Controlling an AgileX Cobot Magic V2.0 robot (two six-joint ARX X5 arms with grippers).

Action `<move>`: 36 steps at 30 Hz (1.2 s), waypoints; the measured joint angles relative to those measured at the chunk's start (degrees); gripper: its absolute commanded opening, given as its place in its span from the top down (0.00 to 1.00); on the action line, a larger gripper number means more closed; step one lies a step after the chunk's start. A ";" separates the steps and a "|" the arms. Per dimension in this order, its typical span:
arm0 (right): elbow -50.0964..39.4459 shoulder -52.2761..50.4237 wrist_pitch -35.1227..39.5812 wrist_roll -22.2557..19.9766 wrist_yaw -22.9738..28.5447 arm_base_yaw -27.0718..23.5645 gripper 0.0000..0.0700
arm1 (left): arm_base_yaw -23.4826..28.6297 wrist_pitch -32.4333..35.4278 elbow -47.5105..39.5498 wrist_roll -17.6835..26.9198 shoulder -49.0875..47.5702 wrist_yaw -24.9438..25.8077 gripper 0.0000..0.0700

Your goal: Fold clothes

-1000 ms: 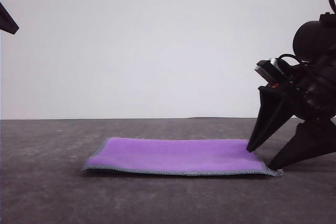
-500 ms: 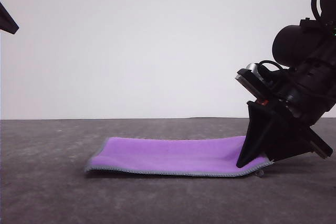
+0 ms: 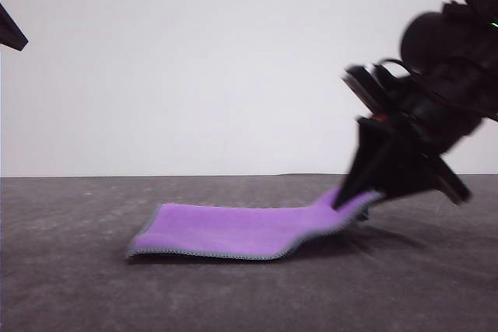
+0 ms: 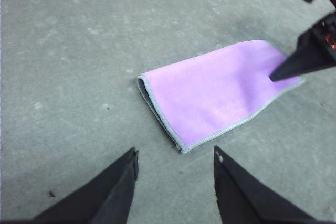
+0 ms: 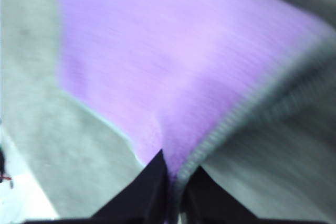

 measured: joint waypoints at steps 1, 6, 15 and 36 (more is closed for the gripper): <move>0.49 0.00 0.59 0.03 -0.04 0.98 1.00 | 0.00 -0.01 0.00 0.00 0.01 -0.01 0.61; 1.13 0.02 10.18 3.32 -0.11 6.98 1.00 | 0.00 -0.08 0.00 0.00 -0.01 -0.01 0.61; 2.18 4.96 26.66 12.56 0.00 14.94 1.00 | 0.00 -0.10 0.00 0.00 -0.01 -0.01 0.61; 4.59 2.50 17.99 14.30 -7.53 16.85 0.42 | 0.00 -0.12 0.00 0.00 -0.01 -0.01 0.61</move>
